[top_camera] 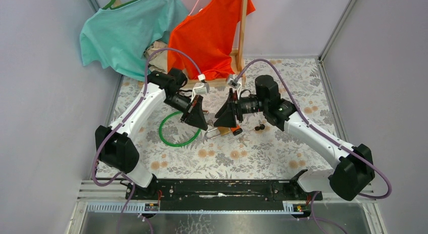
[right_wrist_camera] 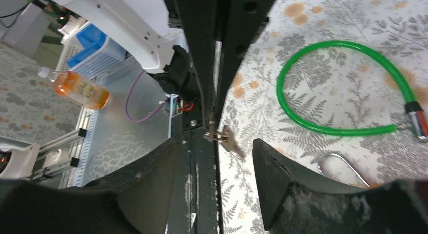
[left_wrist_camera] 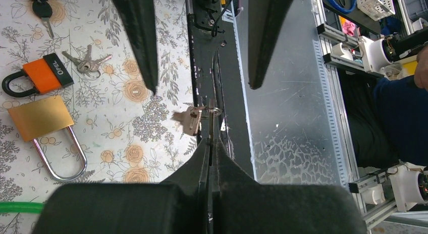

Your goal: Unlock with the key

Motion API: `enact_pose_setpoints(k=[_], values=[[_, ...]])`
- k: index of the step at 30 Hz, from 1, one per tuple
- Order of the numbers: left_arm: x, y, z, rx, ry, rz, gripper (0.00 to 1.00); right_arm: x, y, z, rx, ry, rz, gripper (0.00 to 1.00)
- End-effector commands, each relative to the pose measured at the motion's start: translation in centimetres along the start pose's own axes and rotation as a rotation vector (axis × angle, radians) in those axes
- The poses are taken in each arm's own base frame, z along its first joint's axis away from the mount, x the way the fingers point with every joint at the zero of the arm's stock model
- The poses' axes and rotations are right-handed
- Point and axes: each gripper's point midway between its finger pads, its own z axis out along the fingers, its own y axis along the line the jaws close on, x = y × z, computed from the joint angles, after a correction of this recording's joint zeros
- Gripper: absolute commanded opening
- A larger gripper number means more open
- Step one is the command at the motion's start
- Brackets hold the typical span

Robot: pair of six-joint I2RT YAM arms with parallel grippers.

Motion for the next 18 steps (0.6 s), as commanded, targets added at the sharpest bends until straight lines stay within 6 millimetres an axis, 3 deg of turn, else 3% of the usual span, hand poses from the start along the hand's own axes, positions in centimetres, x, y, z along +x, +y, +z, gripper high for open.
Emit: enact_pose_setpoints(k=[1, 12, 14, 18], values=[[-0.9, -1.8, -0.1, 0.021, -0.02, 0.008, 0.0, -0.8, 2.6, 1.1, -0.111, -0.01, -0.059, 0.61], [-0.7, -1.7, -0.2, 0.001, -0.002, 0.026, 0.0, -0.8, 2.7, 2.8, -0.092, 0.003, -0.081, 0.38], [-0.5, -1.8, -0.2, -0.001, 0.007, 0.032, 0.0, -0.7, 2.3, 2.8, -0.073, 0.006, -0.081, 0.41], [-0.1, -1.9, -0.2, -0.006, 0.019, 0.043, 0.0, -0.9, 1.9, 2.6, -0.039, 0.022, -0.112, 0.58]])
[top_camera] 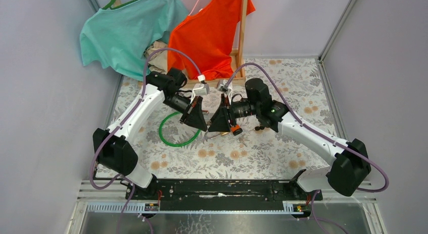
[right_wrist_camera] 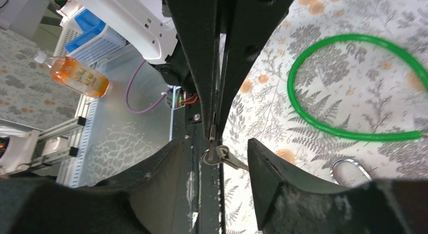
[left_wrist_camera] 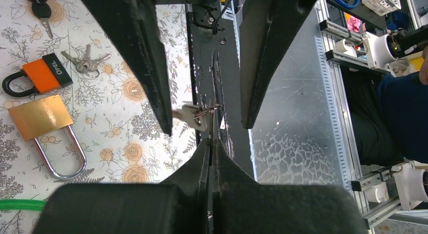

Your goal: Unlock with the key

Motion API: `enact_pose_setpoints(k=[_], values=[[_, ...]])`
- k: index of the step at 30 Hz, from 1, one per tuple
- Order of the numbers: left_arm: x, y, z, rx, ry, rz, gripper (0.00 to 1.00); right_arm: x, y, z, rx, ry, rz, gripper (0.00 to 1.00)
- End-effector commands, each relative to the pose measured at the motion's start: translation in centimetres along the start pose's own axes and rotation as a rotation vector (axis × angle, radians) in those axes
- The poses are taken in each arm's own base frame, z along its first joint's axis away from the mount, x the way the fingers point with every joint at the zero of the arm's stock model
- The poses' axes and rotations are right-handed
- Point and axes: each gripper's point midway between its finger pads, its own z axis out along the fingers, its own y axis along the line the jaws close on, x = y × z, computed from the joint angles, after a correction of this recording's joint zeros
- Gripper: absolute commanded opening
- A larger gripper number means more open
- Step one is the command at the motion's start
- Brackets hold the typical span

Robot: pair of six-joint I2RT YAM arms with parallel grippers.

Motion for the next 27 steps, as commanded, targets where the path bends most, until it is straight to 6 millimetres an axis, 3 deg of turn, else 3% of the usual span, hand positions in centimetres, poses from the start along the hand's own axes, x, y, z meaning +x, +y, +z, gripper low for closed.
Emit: enact_pose_setpoints(k=[1, 9, 17, 24, 25, 27], values=[[-0.1, -1.3, -0.2, -0.002, 0.01, 0.034, 0.0, -2.6, 0.4, -0.2, 0.03, -0.028, -0.118, 0.6], [0.1, -1.8, -0.2, -0.002, 0.011, 0.077, 0.0, -3.8, 1.1, 0.0, -0.025, -0.011, -0.144, 0.57], [0.0, -1.7, -0.3, -0.016, 0.026, 0.086, 0.0, -3.2, 1.3, 0.4, -0.062, 0.012, -0.112, 0.29], [0.0, -1.5, -0.4, -0.023, 0.031, 0.093, 0.0, -2.2, 1.6, 0.0, -0.067, 0.028, -0.102, 0.29], [-0.1, -1.5, -0.4, -0.021, 0.029, 0.093, 0.0, -2.2, 1.6, 0.0, -0.067, 0.027, -0.101, 0.25], [-0.1, -1.5, -0.3, -0.019, 0.028, 0.093, 0.0, -2.3, 1.5, 0.0, -0.062, 0.022, -0.102, 0.02]])
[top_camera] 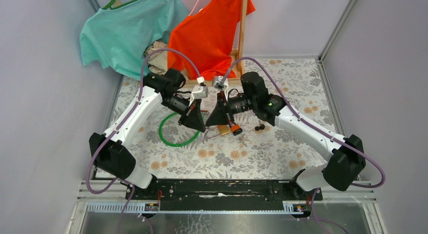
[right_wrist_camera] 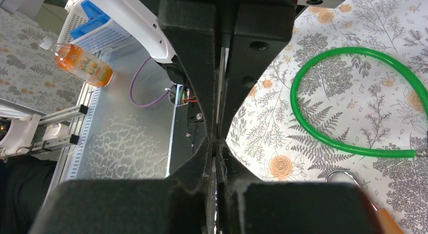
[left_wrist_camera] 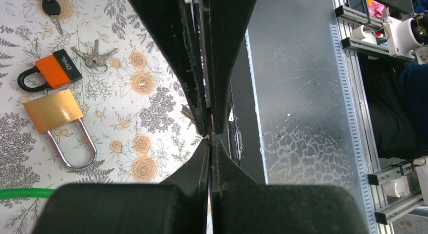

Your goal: Unlock with the key

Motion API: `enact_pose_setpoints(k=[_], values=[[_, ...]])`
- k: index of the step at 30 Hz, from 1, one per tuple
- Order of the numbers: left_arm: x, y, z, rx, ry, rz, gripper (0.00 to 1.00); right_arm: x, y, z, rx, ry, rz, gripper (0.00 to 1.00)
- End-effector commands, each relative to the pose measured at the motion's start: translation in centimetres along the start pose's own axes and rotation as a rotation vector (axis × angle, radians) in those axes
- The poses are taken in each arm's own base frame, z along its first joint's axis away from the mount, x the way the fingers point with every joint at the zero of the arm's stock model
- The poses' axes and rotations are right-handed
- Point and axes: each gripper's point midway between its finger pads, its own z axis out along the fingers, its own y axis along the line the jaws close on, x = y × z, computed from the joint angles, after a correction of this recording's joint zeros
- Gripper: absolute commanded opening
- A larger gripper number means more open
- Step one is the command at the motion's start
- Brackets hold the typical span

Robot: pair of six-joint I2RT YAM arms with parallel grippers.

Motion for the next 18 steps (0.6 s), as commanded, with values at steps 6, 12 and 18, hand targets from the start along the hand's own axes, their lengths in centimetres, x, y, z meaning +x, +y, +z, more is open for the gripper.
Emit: enact_pose_setpoints(k=[6, 12, 18], values=[[-1.0, -0.3, -0.2, -0.01, -0.005, 0.019, 0.0, -0.1, 0.9, -0.4, -0.007, 0.012, -0.019, 0.02], [-0.9, -0.1, -0.1, -0.004, -0.009, 0.012, 0.0, 0.3, 0.7, -0.4, -0.003, 0.009, -0.017, 0.28], [-1.0, -0.2, -0.2, -0.008, -0.006, 0.024, 0.0, -0.1, 0.7, -0.4, 0.001, -0.003, -0.023, 0.02]])
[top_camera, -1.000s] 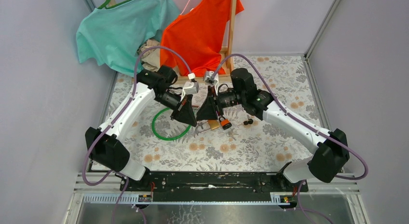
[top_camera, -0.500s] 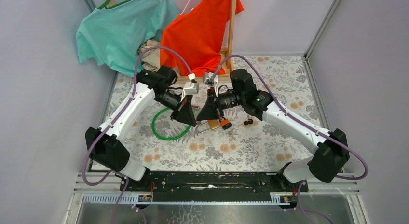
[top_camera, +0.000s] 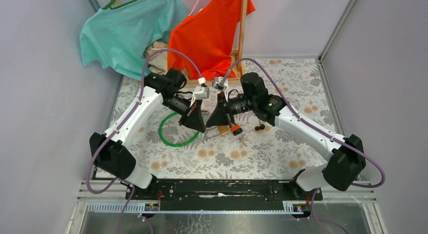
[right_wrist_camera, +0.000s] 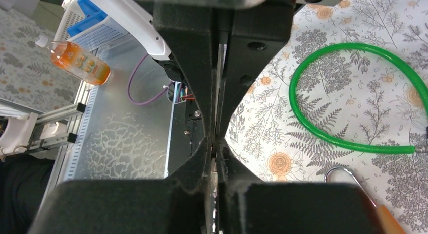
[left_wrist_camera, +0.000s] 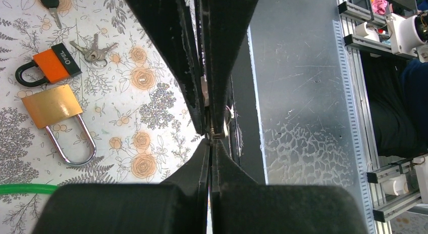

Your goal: Unlock with the key

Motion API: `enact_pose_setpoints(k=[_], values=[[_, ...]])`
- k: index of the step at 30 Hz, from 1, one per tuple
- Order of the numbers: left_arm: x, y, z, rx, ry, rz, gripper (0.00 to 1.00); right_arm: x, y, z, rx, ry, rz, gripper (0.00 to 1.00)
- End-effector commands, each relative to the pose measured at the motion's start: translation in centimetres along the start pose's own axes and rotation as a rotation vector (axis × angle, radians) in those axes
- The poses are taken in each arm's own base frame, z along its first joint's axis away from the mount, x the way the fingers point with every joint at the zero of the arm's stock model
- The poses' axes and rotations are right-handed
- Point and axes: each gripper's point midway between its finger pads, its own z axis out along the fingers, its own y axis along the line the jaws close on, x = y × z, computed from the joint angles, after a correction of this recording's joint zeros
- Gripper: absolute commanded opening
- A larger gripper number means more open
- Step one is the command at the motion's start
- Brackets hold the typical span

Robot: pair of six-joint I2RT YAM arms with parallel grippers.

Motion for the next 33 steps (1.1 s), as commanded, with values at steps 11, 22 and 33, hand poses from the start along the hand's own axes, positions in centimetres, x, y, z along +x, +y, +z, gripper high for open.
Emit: enact_pose_setpoints(k=[11, 22, 33], values=[[0.6, 5.5, -3.8, -0.176, 0.018, 0.066, 0.52, -0.5, -1.9, -1.9, 0.116, -0.059, 0.102, 0.0], [6.5, 21.1, -8.2, -0.598, 0.122, 0.04, 0.82, -0.4, -5.0, -3.6, 0.266, -0.164, 0.242, 0.0], [10.3, 29.2, -7.3, -0.648, 0.326, 0.273, 0.85, -0.1, -6.8, -5.5, 0.413, -0.226, 0.256, 0.0]])
